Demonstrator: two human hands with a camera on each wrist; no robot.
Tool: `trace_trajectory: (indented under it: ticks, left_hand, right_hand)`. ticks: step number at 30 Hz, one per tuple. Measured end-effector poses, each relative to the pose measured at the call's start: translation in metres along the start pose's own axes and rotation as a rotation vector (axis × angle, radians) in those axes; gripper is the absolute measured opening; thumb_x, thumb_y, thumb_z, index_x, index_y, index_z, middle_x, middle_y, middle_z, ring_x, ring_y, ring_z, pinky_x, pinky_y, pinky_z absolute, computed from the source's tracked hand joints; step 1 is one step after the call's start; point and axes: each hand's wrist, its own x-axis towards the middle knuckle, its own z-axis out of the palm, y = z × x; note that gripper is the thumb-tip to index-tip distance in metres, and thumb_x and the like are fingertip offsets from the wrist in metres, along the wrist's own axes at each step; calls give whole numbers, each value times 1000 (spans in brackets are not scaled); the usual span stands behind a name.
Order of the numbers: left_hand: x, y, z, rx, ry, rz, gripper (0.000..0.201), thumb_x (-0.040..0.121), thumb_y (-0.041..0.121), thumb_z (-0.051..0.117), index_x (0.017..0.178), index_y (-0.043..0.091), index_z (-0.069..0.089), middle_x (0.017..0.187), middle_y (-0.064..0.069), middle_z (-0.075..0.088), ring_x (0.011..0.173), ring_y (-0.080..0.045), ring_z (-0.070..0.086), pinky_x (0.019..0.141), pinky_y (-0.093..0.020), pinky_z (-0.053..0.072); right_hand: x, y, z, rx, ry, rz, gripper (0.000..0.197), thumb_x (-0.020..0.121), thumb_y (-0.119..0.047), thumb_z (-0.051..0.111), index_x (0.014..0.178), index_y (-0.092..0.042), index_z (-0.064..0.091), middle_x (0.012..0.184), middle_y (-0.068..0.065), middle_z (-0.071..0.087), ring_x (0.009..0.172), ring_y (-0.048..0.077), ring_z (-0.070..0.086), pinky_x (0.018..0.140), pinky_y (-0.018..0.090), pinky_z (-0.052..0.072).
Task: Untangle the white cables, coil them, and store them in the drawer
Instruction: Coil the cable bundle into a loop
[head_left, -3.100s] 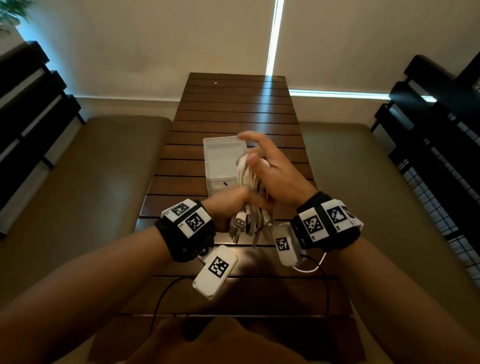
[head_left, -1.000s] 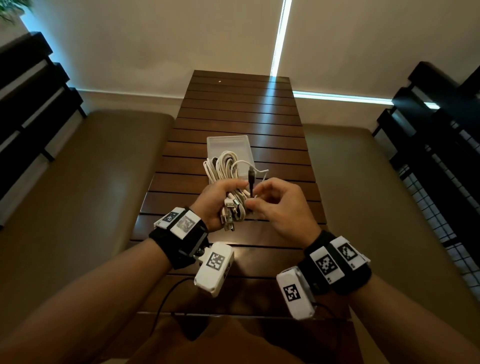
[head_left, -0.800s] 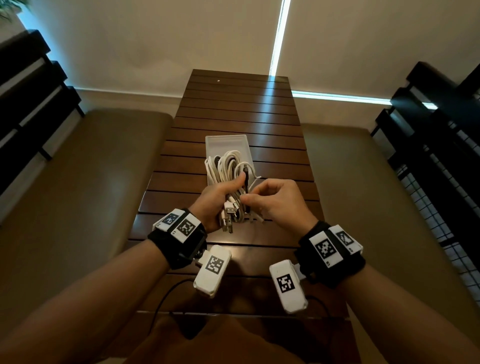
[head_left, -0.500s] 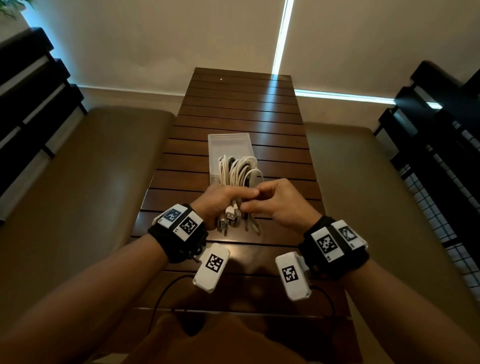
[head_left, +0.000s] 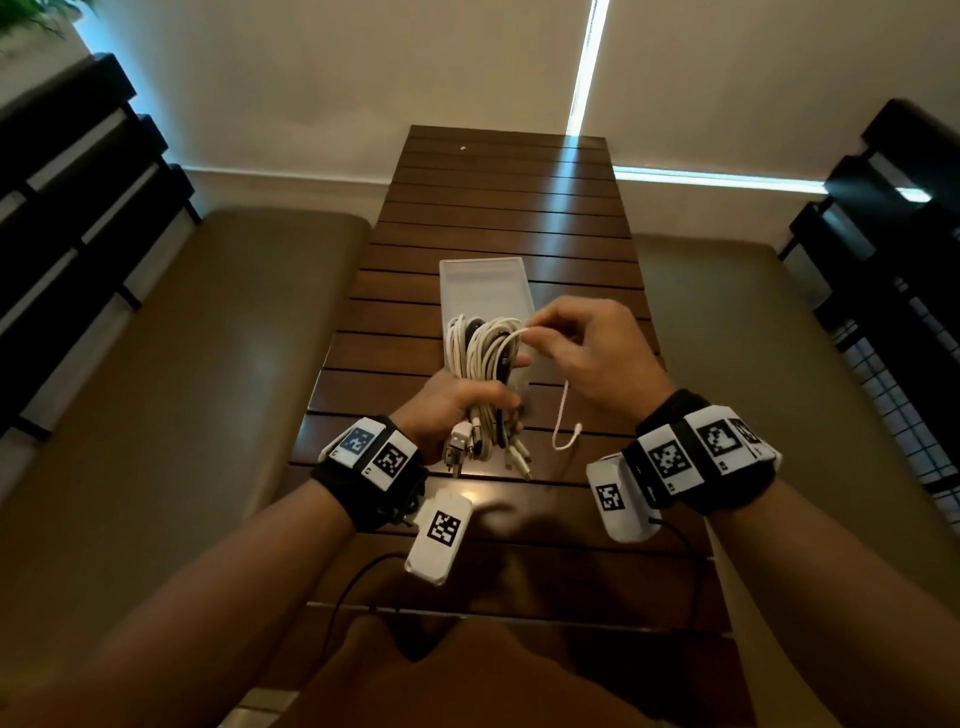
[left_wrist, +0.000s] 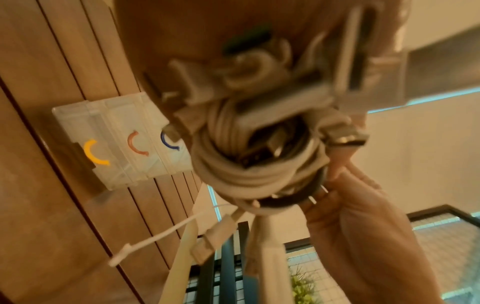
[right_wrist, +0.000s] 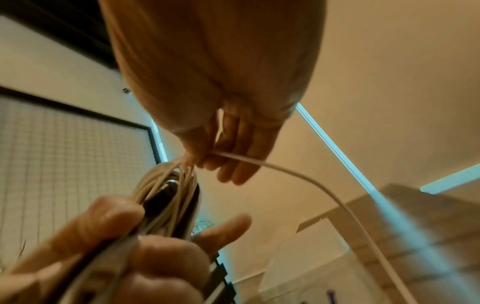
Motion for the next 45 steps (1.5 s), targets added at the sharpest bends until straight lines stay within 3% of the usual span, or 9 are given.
trace_trajectory:
  ticks: [6,11,25,30,33,35,37,41,45]
  left_hand:
    - [-1,1,5,30,84,22,27,78,-3,64,102,-14,60,73,-14,66,64,-24,66,59,-33,56]
    - [-1,0,3,-13,28,-82,17,73,3,65,90,1,66,71,-10,68,63,-23,64,59,-31,55]
    - [-3,9,-5,99,-24,-197,40,59,13,75,97,3,70,87,-19,64,75,-29,60,71,-39,51]
    - [-4,16,0,153,-23,-65,16,66,7,69,81,7,70,75,-12,67,66,-24,63,65,-37,54]
    - [-1,9,4,38,-37,-33,15,62,9,73,76,6,70,78,-17,66,72,-30,63,78,-45,52]
    - [-1,9,3,-76,6,-3,9,65,8,69,73,5,69,76,-17,67,71,-30,63,77,-44,52]
    - [1,12,-4,-220,129,0,6,68,7,66,72,3,64,74,-18,65,68,-30,63,70,-42,55]
    - [9,10,-26,-397,497,15,7,75,2,65,74,4,58,66,-12,59,60,-26,62,62,-45,58]
    - [8,-11,-30,87,662,106,11,72,-1,73,79,1,64,70,-10,66,62,-19,66,61,-35,58]
  right_hand:
    - [-5,-14,25,479,262,227,4,81,-10,74,77,-10,73,66,-3,71,62,11,70,60,23,54]
    - [-7,-15,30,511,284,260,4,81,-9,75,81,-5,73,72,1,72,64,8,69,59,19,52]
    - [-13,5,39,808,-82,530,57,78,-44,62,127,-16,52,114,12,67,91,19,71,71,31,57]
    - [-17,2,48,721,-171,440,42,96,-54,31,114,-29,59,102,-2,72,95,10,70,73,26,57]
    - [-21,5,57,772,-283,487,74,84,-76,23,117,-24,64,120,31,60,115,39,59,98,53,49]
    - [-31,11,60,827,-316,568,80,84,-76,19,115,-18,65,93,35,63,79,40,65,76,47,55]
    - [-45,24,62,845,-316,699,64,95,-65,22,99,-19,67,55,10,46,43,17,39,50,28,37]
    - [-72,26,61,185,-552,368,27,102,-26,42,107,-9,63,65,0,49,55,11,44,52,21,38]
    - [-56,5,46,-147,-564,-31,24,98,-27,51,90,-11,67,74,-1,62,65,10,52,64,28,42]
